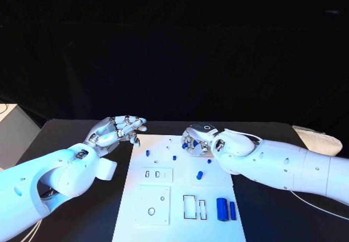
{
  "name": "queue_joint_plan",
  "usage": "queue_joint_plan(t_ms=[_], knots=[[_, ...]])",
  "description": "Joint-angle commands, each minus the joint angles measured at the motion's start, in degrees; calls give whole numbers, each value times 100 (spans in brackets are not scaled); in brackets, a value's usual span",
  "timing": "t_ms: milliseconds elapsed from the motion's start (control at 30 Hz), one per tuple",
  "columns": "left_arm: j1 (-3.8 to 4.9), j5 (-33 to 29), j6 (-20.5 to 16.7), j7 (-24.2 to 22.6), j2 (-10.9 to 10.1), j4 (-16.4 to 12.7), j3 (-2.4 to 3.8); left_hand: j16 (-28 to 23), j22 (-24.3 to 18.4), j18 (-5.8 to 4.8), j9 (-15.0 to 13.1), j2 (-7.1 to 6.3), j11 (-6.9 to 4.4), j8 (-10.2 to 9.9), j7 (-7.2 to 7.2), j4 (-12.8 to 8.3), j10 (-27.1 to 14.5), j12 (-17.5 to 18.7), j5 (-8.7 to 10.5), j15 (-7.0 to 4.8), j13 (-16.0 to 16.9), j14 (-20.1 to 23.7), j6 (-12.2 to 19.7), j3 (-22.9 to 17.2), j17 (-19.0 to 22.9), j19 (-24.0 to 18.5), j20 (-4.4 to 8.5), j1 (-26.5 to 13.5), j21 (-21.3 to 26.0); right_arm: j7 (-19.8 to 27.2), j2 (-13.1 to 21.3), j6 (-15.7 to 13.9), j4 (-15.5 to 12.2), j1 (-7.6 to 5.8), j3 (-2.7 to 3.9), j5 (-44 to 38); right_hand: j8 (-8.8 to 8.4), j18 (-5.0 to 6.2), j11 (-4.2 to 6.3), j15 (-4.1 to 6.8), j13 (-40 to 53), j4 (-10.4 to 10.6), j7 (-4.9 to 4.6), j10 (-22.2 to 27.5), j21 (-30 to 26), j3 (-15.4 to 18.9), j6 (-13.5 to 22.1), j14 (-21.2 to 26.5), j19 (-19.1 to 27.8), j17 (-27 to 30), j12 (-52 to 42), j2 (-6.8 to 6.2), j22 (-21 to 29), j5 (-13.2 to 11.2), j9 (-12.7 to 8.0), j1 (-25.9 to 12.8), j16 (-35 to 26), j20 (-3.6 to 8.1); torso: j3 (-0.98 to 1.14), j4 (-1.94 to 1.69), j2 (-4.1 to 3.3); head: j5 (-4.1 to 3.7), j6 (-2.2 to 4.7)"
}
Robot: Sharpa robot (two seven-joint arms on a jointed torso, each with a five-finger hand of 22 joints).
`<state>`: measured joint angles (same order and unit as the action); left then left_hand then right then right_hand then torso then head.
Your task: Assemble the parts on the task board
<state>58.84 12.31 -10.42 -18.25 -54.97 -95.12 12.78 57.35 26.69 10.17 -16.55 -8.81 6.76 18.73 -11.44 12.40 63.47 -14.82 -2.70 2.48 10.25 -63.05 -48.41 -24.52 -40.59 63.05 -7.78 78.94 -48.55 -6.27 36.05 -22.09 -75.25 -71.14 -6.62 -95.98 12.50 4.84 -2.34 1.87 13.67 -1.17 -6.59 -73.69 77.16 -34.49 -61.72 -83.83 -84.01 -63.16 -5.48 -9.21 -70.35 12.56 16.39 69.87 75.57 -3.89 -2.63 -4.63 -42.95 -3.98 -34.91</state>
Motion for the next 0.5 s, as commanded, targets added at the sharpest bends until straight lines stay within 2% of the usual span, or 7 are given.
queue_joint_plan(t_ms=[33,267,500], knots=[[1,35,102,-3,11,-8,5,30,9,29,-6,35,8,36,10,4,-27,-37,-22,9,9,47,42,-35,5,-48,12,40,-21,-290,-64,-337,36,2,7,-37,209,-115,-2,33,7,-6,35,-39,39,-8,-81,-156,-19,-6,-17,30,-14,8,377,105,40,29,-5,-12,-13,7,10],[1,39,105,5,22,-24,5,30,15,29,-7,38,11,35,7,-5,-35,-40,-22,11,12,51,49,-45,7,-57,10,48,-30,-463,-320,-453,254,-2,14,-183,220,-120,-3,31,18,-3,34,-42,54,-1,-71,-161,-24,-38,-11,3,-40,-30,405,90,61,28,-4,-5,-26,12,33],[2,48,113,14,28,-42,5,30,15,29,-7,38,11,35,7,-5,-35,-40,-22,11,12,51,49,-45,7,-57,10,48,-30,-529,-535,-477,461,-4,15,-249,224,-118,-3,30,24,1,34,-42,50,-2,-64,-160,-21,-32,-7,-4,-33,-56,419,85,62,28,-3,-14,-41,5,32]])
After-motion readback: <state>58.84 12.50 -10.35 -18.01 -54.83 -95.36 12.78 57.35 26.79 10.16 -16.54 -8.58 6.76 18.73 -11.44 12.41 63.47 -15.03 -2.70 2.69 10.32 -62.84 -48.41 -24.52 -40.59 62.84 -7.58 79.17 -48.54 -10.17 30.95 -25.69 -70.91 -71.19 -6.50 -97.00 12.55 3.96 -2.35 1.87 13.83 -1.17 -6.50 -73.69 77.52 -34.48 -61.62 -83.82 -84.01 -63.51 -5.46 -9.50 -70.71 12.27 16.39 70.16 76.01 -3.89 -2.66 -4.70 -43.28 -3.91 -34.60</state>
